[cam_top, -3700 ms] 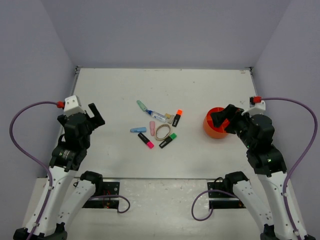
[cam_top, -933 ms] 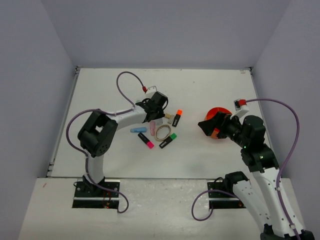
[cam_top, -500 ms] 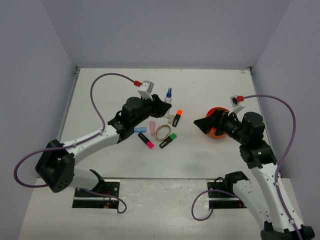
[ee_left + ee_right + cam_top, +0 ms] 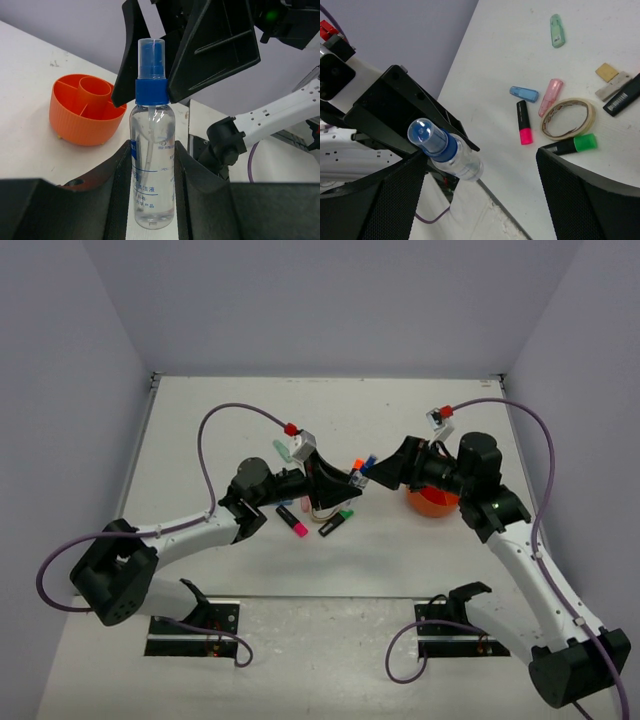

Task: Sort the stationery into containers
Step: Pick up the stationery from the center of the board, then place the stationery in the storage box, then pick up the stationery from the center of the board.

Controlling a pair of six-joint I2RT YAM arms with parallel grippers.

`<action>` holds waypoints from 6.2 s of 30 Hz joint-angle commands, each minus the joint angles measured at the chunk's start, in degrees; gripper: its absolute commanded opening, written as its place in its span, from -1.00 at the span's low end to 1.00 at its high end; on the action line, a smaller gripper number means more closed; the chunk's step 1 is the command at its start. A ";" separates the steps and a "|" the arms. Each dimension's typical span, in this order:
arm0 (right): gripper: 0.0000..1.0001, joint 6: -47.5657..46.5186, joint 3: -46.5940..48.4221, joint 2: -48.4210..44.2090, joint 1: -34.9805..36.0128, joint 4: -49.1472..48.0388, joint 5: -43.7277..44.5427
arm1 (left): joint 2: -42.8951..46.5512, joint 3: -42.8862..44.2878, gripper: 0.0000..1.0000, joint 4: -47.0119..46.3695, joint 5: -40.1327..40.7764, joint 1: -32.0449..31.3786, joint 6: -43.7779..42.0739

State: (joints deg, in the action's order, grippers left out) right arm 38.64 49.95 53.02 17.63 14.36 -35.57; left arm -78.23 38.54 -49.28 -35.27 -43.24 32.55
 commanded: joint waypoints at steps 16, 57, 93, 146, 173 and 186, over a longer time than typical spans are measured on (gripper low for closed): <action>-1.00 -2.38 2.14 1.79 7.33 -2.14 10.01 | -3.00 3.20 -0.14 -1.17 -0.23 -1.18 -0.10; -1.00 -12.21 13.60 15.84 3.29 10.86 65.70 | 30.80 12.16 1.00 93.14 80.37 -0.97 1.65; -1.00 -15.53 15.52 27.21 -0.05 5.77 64.68 | 24.90 11.90 1.00 91.82 77.28 -0.97 -0.38; 0.29 -15.18 13.15 16.21 15.42 13.68 39.69 | -5.67 27.50 1.00 91.26 73.56 2.41 25.90; 0.30 -16.94 8.77 6.57 15.51 12.63 37.57 | -51.41 58.91 -0.45 92.12 59.94 16.75 23.22; 0.35 -13.54 9.24 6.05 15.42 9.54 30.30 | -11.34 26.90 -1.00 54.21 44.78 10.68 -3.91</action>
State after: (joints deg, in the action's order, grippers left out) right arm 23.12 58.54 59.97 32.74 27.38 0.83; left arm -106.59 71.76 23.63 15.40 -27.33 40.47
